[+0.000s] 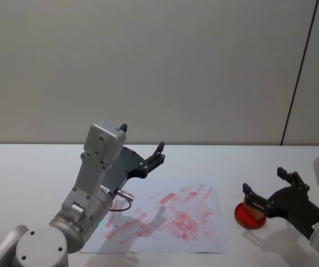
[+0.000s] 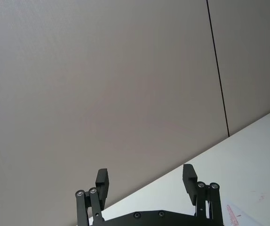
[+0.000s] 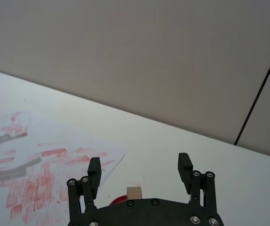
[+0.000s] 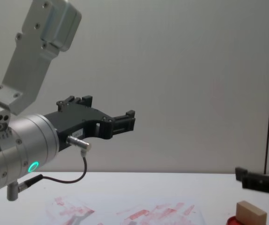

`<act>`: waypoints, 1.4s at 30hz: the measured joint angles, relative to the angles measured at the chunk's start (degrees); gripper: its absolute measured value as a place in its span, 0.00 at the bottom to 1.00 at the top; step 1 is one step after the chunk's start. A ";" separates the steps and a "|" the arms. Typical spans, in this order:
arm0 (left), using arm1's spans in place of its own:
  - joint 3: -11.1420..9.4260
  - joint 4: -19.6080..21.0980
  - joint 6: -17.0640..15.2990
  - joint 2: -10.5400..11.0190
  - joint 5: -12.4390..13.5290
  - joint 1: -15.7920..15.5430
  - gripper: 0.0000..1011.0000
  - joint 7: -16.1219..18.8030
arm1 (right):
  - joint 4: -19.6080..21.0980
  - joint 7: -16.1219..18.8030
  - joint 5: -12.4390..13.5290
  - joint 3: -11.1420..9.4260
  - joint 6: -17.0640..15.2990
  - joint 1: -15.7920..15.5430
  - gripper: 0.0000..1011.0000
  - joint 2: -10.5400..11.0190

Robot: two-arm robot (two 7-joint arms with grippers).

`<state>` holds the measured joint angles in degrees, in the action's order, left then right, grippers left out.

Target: Use the one hand to pick up the stamp and affix it onto the A4 paper.

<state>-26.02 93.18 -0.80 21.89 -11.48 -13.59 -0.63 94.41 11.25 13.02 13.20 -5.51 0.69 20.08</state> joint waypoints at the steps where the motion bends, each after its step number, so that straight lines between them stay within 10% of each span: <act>1: 0.00 0.00 0.00 0.00 0.00 0.00 0.99 0.00 | -0.30 0.20 -0.16 0.03 -0.10 0.10 0.99 -0.02; 21: 0.00 0.00 0.00 0.00 0.00 0.00 0.99 0.00 | -7.54 3.48 -3.38 1.25 -2.59 2.86 0.99 -1.69; 42: 0.00 0.00 0.00 0.00 0.00 0.00 0.99 0.00 | -11.12 4.10 -3.73 1.65 -3.54 4.47 0.41 -2.75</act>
<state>-26.02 93.18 -0.80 21.89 -11.48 -13.59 -0.63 83.29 15.35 9.29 14.85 -9.04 5.15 17.33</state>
